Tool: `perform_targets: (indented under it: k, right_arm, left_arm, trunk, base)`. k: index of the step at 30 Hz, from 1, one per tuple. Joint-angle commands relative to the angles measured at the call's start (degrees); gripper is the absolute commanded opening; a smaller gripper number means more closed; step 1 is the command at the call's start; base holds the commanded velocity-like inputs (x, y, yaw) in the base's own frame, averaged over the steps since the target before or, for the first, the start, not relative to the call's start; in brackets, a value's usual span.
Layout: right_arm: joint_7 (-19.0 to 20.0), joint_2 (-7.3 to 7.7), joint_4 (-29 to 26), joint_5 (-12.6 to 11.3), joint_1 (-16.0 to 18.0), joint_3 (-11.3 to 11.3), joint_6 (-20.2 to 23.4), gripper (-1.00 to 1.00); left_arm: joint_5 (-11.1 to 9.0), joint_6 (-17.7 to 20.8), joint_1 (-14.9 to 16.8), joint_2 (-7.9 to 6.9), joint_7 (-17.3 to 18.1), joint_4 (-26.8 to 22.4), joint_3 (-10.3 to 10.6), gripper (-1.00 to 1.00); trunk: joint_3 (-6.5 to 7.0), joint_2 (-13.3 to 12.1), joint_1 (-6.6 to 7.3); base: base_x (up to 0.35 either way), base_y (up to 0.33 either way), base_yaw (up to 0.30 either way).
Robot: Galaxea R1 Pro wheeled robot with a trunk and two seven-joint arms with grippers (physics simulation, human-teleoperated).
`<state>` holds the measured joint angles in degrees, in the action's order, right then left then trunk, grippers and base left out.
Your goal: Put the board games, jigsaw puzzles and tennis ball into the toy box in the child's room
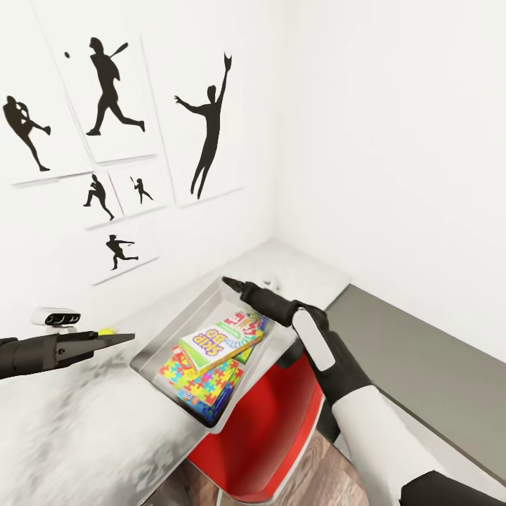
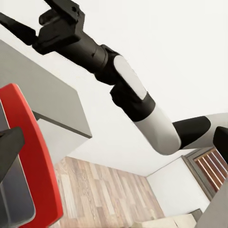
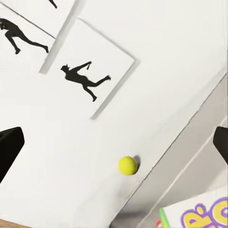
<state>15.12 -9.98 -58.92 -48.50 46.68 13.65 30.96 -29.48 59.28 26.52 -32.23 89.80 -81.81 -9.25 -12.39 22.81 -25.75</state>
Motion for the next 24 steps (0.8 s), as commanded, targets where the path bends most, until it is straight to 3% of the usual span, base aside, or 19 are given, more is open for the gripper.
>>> perform_targets:
  k: [1, 4, 9, 13, 17, 20, 24]
  right_arm:
    - [-0.06, -0.01, -2.8, -0.04, -0.01, -0.19, 2.66, 1.0]
    - [-0.35, -0.01, -8.37, -0.02, -0.2, -0.46, 6.8, 1.0]
    - [-0.87, -0.01, -10.67, -0.35, -0.33, -0.55, 8.19, 1.0]
    - [-0.17, 4.71, -11.79, -1.39, -2.39, -0.61, 8.4, 1.0]
    - [3.64, 9.42, -18.29, -5.67, -9.47, -1.84, 8.49, 1.0]
    - [7.65, 13.35, -24.65, -7.17, -16.02, -3.39, 8.25, 1.0]
    - [10.44, 15.16, -28.82, -7.56, -22.0, -5.23, 7.91, 1.0]
  left_arm:
    - [0.02, 0.61, 0.04, -0.03, 0.21, -0.01, 0.02, 1.0]
    - [0.03, 0.62, 0.03, -0.03, 0.21, -0.01, -0.02, 1.0]
    - [0.04, 0.59, 0.04, -0.03, 0.21, -0.01, 0.02, 1.0]
    - [0.04, 0.58, 0.04, -0.03, 0.21, -0.01, 0.02, 1.0]
    - [0.04, 0.57, 0.02, -0.03, 0.21, -0.01, 0.0, 1.0]
    - [0.05, 0.58, 0.03, -0.03, 0.21, -0.01, 0.02, 1.0]
    - [0.11, 0.61, 0.03, -0.01, 0.21, -0.01, 0.02, 1.0]
  trunk:
    - [-0.12, 0.11, -0.03]
    - [-0.12, 0.11, -0.03]
    - [-0.12, 0.11, -0.03]
    - [-0.12, 0.11, -0.03]
    - [-0.12, 0.11, -0.03]
    - [-0.12, 0.11, -0.03]
    - [-0.12, 0.11, -0.03]
  base:
    - [-0.075, 0.006, 0.0]
    - [-0.139, 0.053, 0.0]
    - [-0.059, 0.025, 0.0]
    - [-0.056, 0.018, 0.0]
    - [-0.143, 0.075, 0.0]
    - [-0.043, 0.022, 0.0]
    - [-0.01, 0.005, 0.0]
